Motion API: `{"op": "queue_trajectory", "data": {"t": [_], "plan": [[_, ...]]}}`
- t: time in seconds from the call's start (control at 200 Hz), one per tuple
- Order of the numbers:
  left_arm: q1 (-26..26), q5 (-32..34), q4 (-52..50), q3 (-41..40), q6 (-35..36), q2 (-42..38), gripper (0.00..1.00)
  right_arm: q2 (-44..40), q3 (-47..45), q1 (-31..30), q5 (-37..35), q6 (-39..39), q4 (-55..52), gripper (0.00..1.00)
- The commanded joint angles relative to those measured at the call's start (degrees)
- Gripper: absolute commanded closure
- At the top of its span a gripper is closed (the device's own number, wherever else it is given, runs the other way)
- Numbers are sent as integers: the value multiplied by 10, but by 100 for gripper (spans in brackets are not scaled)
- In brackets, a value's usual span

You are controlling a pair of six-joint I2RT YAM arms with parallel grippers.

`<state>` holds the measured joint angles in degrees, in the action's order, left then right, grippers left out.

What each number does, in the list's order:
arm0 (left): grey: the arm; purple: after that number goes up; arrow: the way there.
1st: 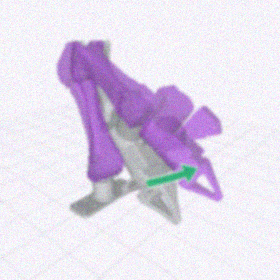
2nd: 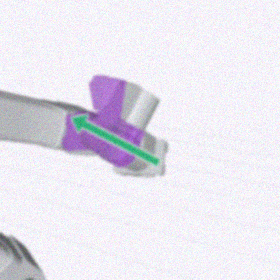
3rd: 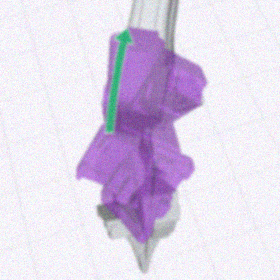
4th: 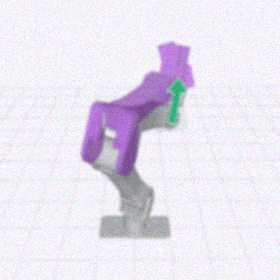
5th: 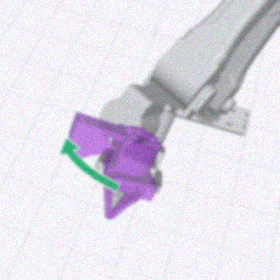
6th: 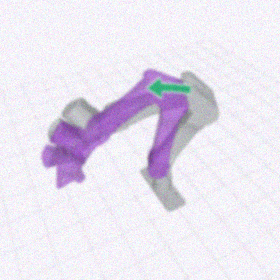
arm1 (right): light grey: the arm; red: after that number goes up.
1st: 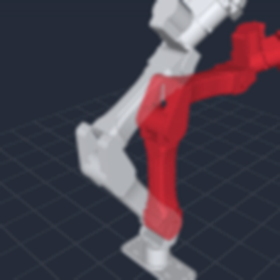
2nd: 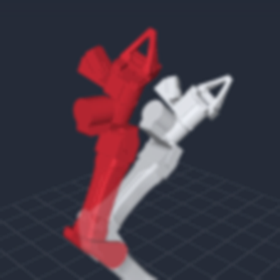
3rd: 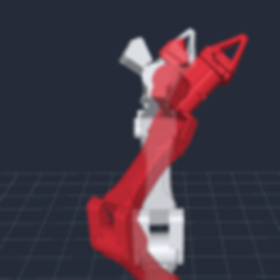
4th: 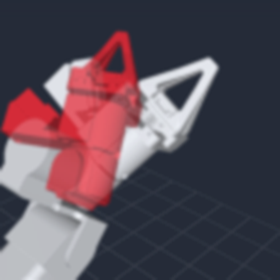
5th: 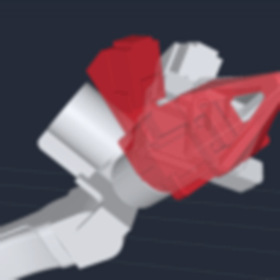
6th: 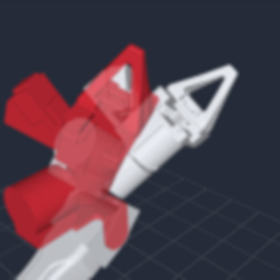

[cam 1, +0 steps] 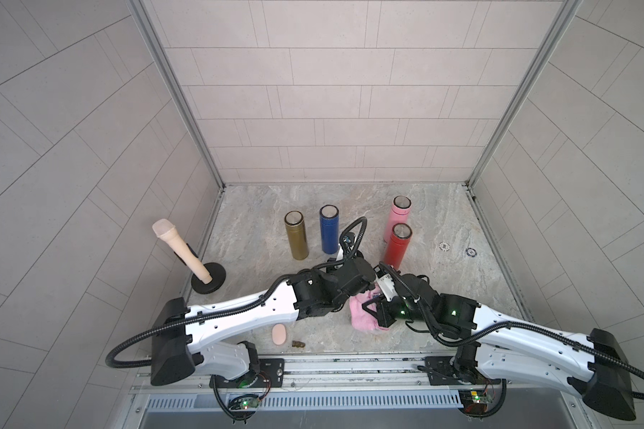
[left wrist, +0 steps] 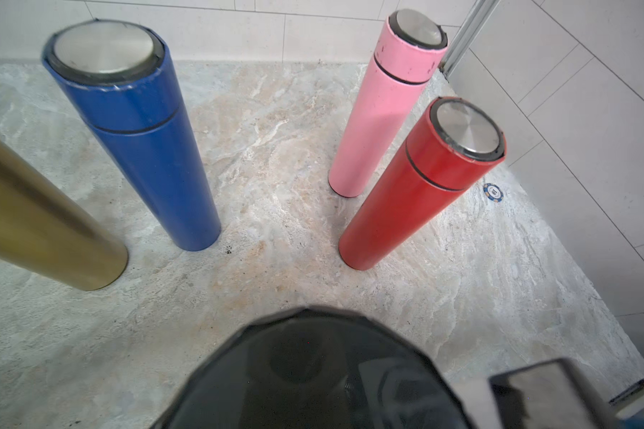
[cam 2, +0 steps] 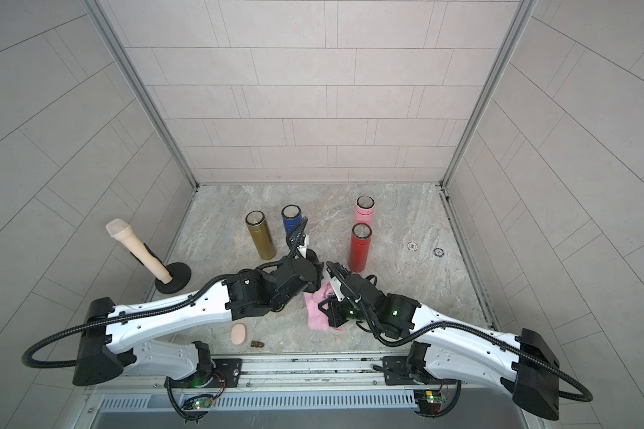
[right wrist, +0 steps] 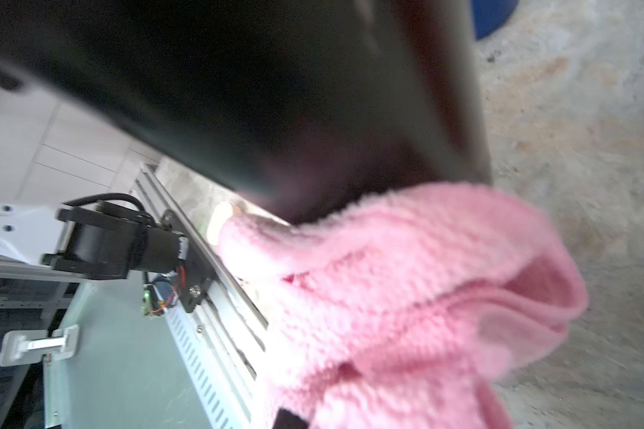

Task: Wipe the surface of the thermos
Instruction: Wipe the dirt from the surface of the thermos.

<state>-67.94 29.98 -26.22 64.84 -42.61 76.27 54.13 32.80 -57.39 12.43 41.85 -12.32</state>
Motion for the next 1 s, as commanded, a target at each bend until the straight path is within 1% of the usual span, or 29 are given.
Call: {"op": "queue_trajectory", "data": {"t": [0.0, 0.115, 0.215, 0.235, 0.295, 0.37, 0.405, 0.5, 0.525, 0.585, 0.65, 0.705, 0.806, 0.866, 0.996], "plan": [[-3, 30, 2, 30, -14, -31, 100, 2, -33, -4, -72, 8, 8, 100], [-4, 25, 4, -5, -3, -68, 100, -9, -30, -5, -116, 9, 32, 100], [-3, 18, 10, -33, 8, -96, 100, -20, -5, -4, -117, 12, 55, 100], [-3, 15, 10, -38, 24, -100, 100, -22, -1, -4, -117, 12, 63, 100], [-3, 12, 12, -54, 31, -112, 100, -21, 16, -4, -115, 18, 76, 100], [-3, 8, 34, -76, 41, -128, 100, -8, 23, -4, -94, 12, 105, 100], [-3, 0, 51, -87, 52, -135, 100, 3, 43, -4, -86, 13, 114, 100], [-2, -29, 78, -91, 97, -137, 100, 41, 48, -4, -61, 13, 119, 100], [-2, -39, 79, -87, 118, -134, 100, 49, 46, -4, -54, 13, 118, 100], [-3, -59, 73, -80, 165, -126, 100, 60, 30, -1, -27, 11, 133, 100], [-1, -77, 55, -74, 206, -120, 100, 62, -20, 13, -1, 18, 164, 100], [-1, -88, 51, -76, 228, -121, 100, 59, -55, 38, 34, 20, 188, 100], [1, -126, 72, -101, 283, -134, 100, 44, -97, 71, 67, 13, 212, 100], [3, -125, 86, -117, 302, -143, 100, 35, -104, 80, 80, -3, 210, 100], [16, -168, 135, -153, 330, -156, 100, 44, -82, 83, 132, -52, 191, 100]]}}
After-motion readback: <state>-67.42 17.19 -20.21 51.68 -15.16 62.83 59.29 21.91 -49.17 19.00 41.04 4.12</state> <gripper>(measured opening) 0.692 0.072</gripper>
